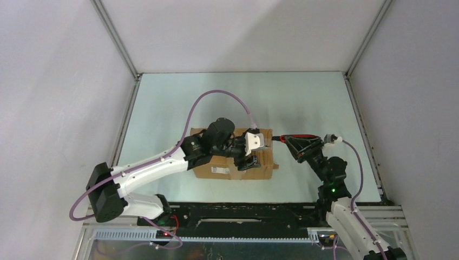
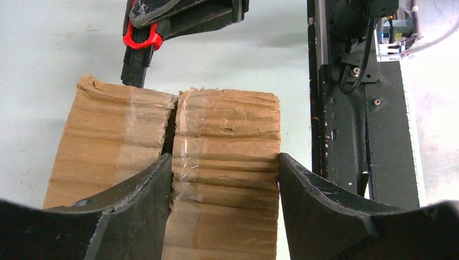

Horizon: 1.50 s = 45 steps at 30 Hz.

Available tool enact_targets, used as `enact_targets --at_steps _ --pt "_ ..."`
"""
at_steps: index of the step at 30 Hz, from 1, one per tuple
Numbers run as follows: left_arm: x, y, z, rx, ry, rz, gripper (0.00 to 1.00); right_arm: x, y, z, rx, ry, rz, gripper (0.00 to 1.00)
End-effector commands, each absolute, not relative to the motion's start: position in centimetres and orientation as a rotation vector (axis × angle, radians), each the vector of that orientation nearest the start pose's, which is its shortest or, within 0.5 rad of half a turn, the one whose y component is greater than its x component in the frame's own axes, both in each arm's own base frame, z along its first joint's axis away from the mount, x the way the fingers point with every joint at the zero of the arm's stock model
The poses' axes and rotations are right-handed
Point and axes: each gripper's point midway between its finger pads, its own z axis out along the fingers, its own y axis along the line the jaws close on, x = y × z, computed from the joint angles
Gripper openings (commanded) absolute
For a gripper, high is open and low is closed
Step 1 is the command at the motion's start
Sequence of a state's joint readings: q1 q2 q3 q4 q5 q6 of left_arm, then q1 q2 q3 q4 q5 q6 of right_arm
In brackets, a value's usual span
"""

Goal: Unpack the express box
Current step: Cut the express box at the center of the board.

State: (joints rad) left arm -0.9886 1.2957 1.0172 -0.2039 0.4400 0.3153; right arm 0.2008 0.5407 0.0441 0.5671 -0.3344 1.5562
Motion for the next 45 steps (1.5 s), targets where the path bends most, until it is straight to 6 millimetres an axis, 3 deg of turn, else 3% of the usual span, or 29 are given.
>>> enact_targets --at_steps 1,15,22,27,31,36,42,45 --pt "16.2 -35.4 18.6 1.546 1.543 -0.813 0.07 22.5 15.8 23.1 0.732 1.461 1.73 0.0" --pt "16.1 -35.2 18.1 1.555 1.551 -0.81 0.05 22.3 15.1 23.2 0.763 1.416 1.73 0.0" --pt "16.5 -35.2 18.1 1.552 1.545 -0.789 0.05 21.8 16.5 23.0 0.702 1.48 1.742 0.0" --pt "17.1 -35.2 18.2 1.538 1.528 -0.757 0.03 20.4 18.1 21.6 0.636 1.569 1.748 0.0" --pt "17.5 -35.1 17.7 1.554 1.534 -0.73 0.02 19.7 18.0 20.6 0.652 1.571 1.776 0.0" --pt "17.9 -34.9 17.4 1.55 1.547 -0.714 0.02 19.3 18.0 20.9 0.626 1.574 1.775 0.0" --pt "15.7 -35.3 16.1 1.655 1.529 -0.725 0.01 20.3 17.6 20.3 0.642 1.59 1.726 0.0" --pt "15.3 -35.4 15.8 1.66 1.529 -0.744 0.01 20.5 18.4 21.1 0.599 1.6 1.747 0.0"
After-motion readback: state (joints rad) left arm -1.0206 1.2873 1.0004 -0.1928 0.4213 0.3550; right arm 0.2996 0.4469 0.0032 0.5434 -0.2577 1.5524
